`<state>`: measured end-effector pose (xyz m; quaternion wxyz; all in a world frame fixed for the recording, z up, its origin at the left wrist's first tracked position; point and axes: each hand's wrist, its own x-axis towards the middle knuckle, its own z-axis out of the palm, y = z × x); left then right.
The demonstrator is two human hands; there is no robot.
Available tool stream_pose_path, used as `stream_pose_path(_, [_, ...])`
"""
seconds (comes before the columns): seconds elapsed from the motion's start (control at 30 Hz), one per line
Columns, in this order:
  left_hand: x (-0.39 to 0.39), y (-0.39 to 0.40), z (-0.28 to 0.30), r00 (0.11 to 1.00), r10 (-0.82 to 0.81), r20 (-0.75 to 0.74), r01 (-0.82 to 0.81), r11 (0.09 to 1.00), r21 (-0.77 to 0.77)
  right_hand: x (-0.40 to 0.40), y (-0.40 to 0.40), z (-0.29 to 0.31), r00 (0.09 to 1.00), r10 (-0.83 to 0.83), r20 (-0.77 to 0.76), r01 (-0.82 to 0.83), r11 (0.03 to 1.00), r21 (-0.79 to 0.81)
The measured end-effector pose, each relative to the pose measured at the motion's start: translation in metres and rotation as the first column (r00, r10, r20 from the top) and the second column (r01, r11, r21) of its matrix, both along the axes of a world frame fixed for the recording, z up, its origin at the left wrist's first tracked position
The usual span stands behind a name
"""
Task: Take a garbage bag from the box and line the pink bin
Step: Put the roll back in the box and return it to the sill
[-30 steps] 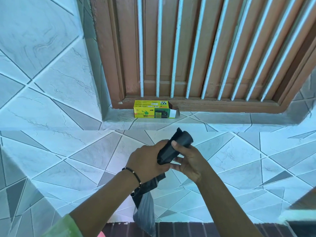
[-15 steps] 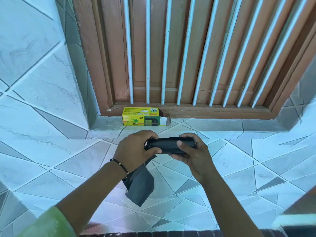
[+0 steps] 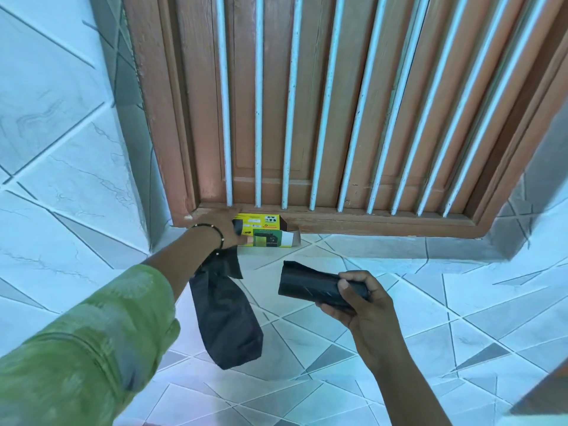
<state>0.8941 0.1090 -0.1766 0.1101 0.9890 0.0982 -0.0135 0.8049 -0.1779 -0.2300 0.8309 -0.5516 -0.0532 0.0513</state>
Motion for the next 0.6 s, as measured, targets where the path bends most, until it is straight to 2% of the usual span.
stream_pose_path(0.1, [-0.003, 0.002, -0.012, 0.994, 0.001, 0.108, 0.001, 1.0, -0.017, -0.002, -0.006, -0.003, 0.999, 0.046, -0.016, -0.045, 0.999, 0.02])
stream_pose_path(0.2, [-0.018, 0.001, -0.021, 0.968, 0.017, 0.25, 0.02, 0.989, -0.146, -0.007, -0.007, -0.005, 0.999, 0.038, -0.007, -0.037, 0.996, 0.076])
stream_pose_path(0.3, [-0.042, -0.001, -0.027, 0.942, 0.036, 0.333, 0.069, 0.951, -0.3, -0.016, -0.003, 0.002, 0.998, -0.047, 0.036, 0.042, 0.99, 0.135])
stream_pose_path(0.4, [-0.073, -0.006, -0.036, 0.922, 0.051, 0.384, 0.093, 0.934, -0.346, -0.024, 0.002, 0.014, 0.977, -0.183, 0.106, 0.16, 0.968, 0.193])
stream_pose_path(0.6, [-0.125, -0.013, -0.059, 0.917, 0.093, 0.389, 0.095, 0.893, -0.439, -0.038, 0.017, 0.016, 0.893, -0.313, 0.324, 0.328, 0.945, 0.008])
